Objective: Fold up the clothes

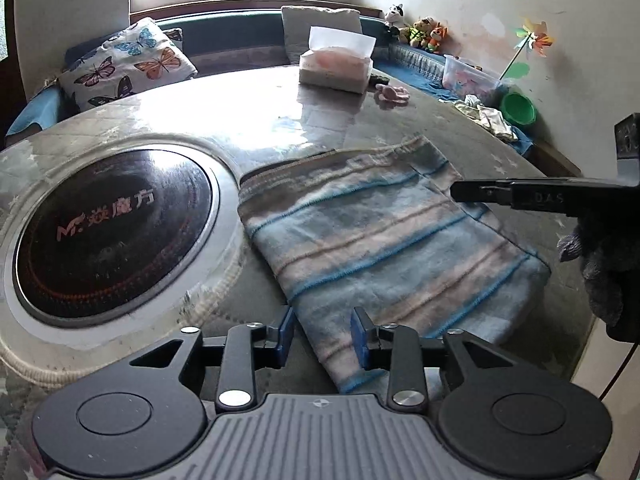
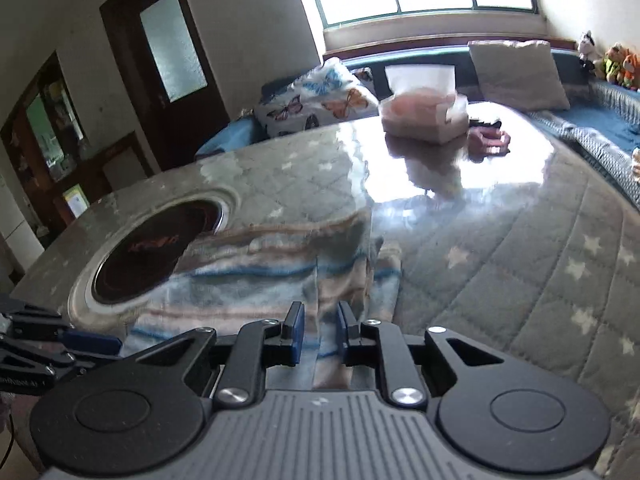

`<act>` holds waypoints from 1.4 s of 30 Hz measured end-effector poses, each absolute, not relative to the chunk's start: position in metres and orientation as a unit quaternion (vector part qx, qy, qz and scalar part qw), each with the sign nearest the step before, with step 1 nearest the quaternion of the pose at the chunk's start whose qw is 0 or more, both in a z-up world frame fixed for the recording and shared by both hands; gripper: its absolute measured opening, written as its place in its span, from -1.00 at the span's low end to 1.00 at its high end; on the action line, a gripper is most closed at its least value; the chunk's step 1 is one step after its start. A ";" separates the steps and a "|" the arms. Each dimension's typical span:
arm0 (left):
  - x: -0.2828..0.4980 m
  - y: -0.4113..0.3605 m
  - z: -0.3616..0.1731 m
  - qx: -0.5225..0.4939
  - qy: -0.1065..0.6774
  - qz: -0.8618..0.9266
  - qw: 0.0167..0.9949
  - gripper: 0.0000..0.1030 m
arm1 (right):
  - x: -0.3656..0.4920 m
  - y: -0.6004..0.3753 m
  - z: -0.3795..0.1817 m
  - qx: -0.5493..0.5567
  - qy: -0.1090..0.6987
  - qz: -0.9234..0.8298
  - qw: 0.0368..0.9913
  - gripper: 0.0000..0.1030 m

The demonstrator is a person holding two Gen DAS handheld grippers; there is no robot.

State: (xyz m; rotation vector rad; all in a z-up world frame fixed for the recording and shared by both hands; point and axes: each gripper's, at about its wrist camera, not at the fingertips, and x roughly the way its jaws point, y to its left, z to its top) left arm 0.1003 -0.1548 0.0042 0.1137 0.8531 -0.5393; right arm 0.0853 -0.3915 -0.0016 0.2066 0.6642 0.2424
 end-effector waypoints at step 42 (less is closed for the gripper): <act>0.139 -0.164 -0.003 -0.020 0.451 -0.221 0.865 -0.26 | 0.069 -0.418 -0.021 0.197 0.340 0.073 0.917 -0.77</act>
